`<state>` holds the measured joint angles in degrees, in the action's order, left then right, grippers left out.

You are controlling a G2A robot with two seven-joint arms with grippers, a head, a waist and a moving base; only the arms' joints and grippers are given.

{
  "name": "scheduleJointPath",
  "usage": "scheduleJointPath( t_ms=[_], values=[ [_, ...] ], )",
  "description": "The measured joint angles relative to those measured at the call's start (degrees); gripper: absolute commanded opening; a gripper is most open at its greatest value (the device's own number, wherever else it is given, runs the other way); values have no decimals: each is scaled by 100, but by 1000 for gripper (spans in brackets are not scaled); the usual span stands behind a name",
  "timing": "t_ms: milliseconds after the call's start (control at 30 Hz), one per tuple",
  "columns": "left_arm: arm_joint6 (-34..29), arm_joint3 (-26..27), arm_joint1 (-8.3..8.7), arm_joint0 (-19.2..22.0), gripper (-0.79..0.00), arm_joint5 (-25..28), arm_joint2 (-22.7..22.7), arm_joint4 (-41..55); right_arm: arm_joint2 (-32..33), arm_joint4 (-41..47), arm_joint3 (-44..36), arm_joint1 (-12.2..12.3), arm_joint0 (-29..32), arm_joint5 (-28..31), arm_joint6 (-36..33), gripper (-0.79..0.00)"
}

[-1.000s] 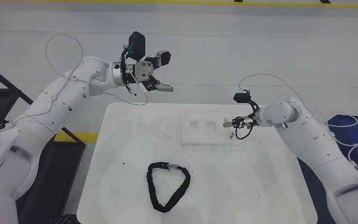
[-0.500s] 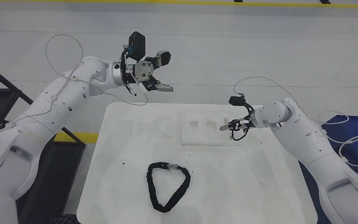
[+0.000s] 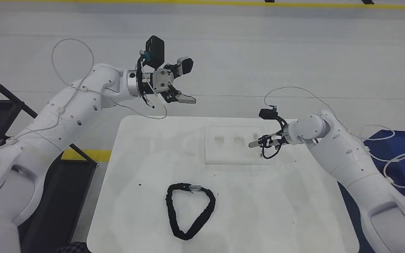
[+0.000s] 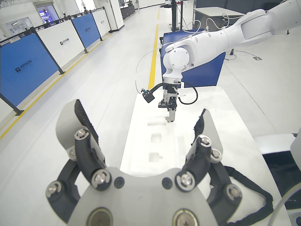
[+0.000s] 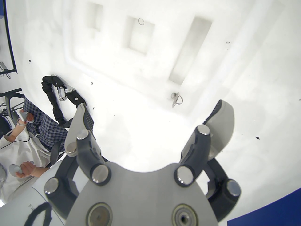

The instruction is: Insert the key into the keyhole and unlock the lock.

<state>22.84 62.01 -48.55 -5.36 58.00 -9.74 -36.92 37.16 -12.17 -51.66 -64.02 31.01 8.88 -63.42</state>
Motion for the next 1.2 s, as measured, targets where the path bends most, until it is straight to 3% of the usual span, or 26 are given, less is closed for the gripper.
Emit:
scheduleJointPath(
  t_ms=[367, 500, 700, 867, 1200],
  values=[
    [0, 0, 0, 0, 0, 0, 0, 0, -170, -433, -171, -71, 97, -85, -218, 0],
    [0, 0, 0, 0, 0, 0, 0, 0, -262, -555, -37, -147, 49, -178, -222, -154],
    [0, 0, 0, 0, 0, 0, 0, 0, -429, -815, 238, -293, -32, -294, -54, -262],
    [0, 0, 0, 0, 0, 0, 0, 0, -610, -1270, 325, -406, -82, -518, 124, -397],
    [0, 0, 0, 0, 0, 0, 0, 0, -646, -1336, 521, -577, -119, -703, 112, -529]
  ],
)
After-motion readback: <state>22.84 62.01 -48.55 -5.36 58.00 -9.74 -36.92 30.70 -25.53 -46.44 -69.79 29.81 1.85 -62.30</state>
